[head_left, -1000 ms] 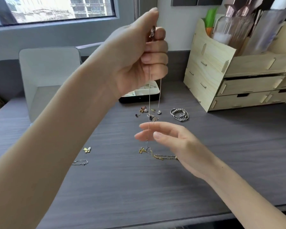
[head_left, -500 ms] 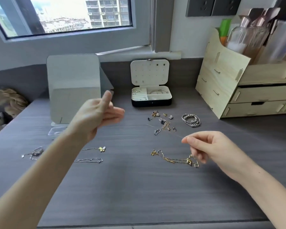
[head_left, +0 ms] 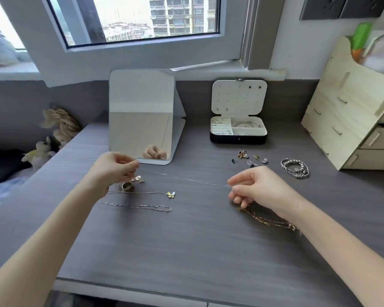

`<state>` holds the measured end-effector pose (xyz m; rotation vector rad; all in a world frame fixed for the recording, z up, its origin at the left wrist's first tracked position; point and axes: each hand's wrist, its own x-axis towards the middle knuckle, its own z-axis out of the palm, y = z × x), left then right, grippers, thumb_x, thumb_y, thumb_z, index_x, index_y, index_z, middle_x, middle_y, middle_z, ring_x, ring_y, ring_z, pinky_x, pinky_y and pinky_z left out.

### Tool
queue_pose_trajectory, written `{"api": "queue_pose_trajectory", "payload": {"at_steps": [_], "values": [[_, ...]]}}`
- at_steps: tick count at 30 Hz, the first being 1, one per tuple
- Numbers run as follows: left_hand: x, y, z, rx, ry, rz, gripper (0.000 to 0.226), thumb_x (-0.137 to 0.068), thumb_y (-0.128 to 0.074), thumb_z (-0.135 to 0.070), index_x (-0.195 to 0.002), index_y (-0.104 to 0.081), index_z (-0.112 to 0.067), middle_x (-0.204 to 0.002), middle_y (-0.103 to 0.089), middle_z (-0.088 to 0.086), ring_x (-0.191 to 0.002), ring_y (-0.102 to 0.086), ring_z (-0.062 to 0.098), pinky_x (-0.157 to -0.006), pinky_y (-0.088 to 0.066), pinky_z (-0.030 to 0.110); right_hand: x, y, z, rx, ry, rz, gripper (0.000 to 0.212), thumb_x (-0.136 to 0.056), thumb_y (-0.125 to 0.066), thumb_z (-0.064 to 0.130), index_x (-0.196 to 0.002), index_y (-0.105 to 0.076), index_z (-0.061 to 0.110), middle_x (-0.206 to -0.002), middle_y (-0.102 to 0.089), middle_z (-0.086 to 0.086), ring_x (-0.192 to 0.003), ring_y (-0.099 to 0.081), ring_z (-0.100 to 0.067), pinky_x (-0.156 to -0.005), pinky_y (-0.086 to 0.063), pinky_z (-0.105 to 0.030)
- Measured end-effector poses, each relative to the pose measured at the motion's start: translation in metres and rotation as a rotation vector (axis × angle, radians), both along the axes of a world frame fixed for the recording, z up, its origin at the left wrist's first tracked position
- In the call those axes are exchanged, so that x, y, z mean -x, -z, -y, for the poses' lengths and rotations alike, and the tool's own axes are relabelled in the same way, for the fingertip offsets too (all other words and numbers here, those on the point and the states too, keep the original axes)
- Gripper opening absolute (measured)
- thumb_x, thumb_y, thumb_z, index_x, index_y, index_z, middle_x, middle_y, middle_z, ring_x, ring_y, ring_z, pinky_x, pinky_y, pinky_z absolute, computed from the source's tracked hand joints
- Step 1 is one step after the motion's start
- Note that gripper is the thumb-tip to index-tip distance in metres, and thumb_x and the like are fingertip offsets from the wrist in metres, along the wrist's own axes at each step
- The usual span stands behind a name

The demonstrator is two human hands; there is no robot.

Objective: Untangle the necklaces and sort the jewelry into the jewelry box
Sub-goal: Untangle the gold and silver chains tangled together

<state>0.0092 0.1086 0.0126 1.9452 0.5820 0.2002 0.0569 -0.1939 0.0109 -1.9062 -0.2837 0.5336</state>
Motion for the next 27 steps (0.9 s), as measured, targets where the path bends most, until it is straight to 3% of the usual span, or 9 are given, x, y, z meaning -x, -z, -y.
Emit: {"api": "queue_pose_trajectory", "payload": {"at_steps": [3, 9, 13, 16, 20, 23, 27], "values": [[-0.002, -0.004, -0.007, 0.003, -0.005, 0.015, 0.006, -0.088, -0.063, -0.008, -0.088, -0.063, -0.002, -0.069, -0.058, 0.01, -0.039, -0.053, -0.002, -0.044, -0.047, 0.01, -0.002, -0.001, -0.004, 0.044, -0.005, 0.033, 0.008, -0.088, -0.056, -0.005, -0.091, -0.063, -0.002, -0.072, -0.068, -0.016, -0.048, -0.057, -0.011, -0.045, -0.048, -0.021], [0.011, -0.007, -0.018, -0.034, 0.029, -0.027, 0.015, -0.089, -0.062, -0.016, -0.079, -0.066, -0.006, -0.059, -0.058, 0.0, -0.042, -0.046, 0.002, -0.041, -0.04, 0.01, 0.004, -0.005, -0.004, 0.088, -0.018, 0.064, 0.01, -0.088, -0.059, 0.003, -0.081, -0.066, 0.004, -0.062, -0.068, -0.008, -0.047, -0.051, -0.013, -0.041, -0.041, -0.021], [0.043, -0.013, -0.034, -0.108, 0.133, -0.187, 0.019, -0.087, -0.064, -0.019, -0.079, -0.067, -0.002, -0.054, -0.053, -0.001, -0.045, -0.042, 0.009, -0.05, -0.035, 0.022, 0.021, -0.009, -0.008, 0.178, -0.141, 0.072, 0.008, -0.086, -0.062, 0.008, -0.081, -0.068, 0.007, -0.062, -0.07, -0.005, -0.043, -0.047, -0.008, -0.039, -0.036, -0.019], [0.071, -0.015, -0.05, -0.191, 0.253, -0.363, 0.008, -0.084, -0.067, -0.012, -0.082, -0.067, -0.005, -0.061, -0.062, 0.002, -0.055, -0.052, 0.011, -0.054, -0.042, 0.021, 0.037, -0.01, -0.016, 0.284, -0.274, 0.104, 0.01, -0.085, -0.064, 0.016, -0.078, -0.069, 0.011, -0.062, -0.07, -0.002, -0.044, -0.049, -0.007, -0.042, -0.038, -0.017], [0.087, -0.008, -0.063, -0.312, 0.236, -0.432, 0.005, -0.082, -0.068, -0.006, -0.081, -0.064, -0.004, -0.063, -0.065, 0.005, -0.057, -0.055, 0.015, -0.053, -0.045, 0.022, 0.054, -0.001, -0.035, 0.42, -0.349, 0.303, 0.012, -0.083, -0.065, 0.025, -0.073, -0.068, 0.018, -0.059, -0.069, 0.004, -0.052, -0.055, -0.002, -0.059, -0.047, -0.019], [0.084, -0.004, -0.062, -0.463, 0.18, -0.44, 0.008, -0.079, -0.068, -0.009, -0.077, -0.061, -0.007, -0.069, -0.064, 0.008, -0.058, -0.055, 0.02, -0.054, -0.045, 0.025, 0.061, 0.007, -0.046, 0.504, -0.307, 0.481, 0.01, -0.082, -0.065, 0.033, -0.074, -0.066, 0.026, -0.065, -0.06, 0.013, -0.072, -0.058, -0.006, -0.069, -0.046, -0.024], [0.076, -0.002, -0.056, -0.727, 0.165, -0.507, 0.01, -0.082, -0.067, -0.019, -0.078, -0.058, -0.017, -0.08, -0.064, 0.003, -0.066, -0.055, 0.016, -0.054, -0.039, 0.023, 0.065, 0.014, -0.047, 0.513, -0.251, 0.605, 0.011, -0.082, -0.064, 0.039, -0.082, -0.065, 0.029, -0.07, -0.05, 0.016, -0.076, -0.048, -0.007, -0.061, -0.034, -0.021]]}}
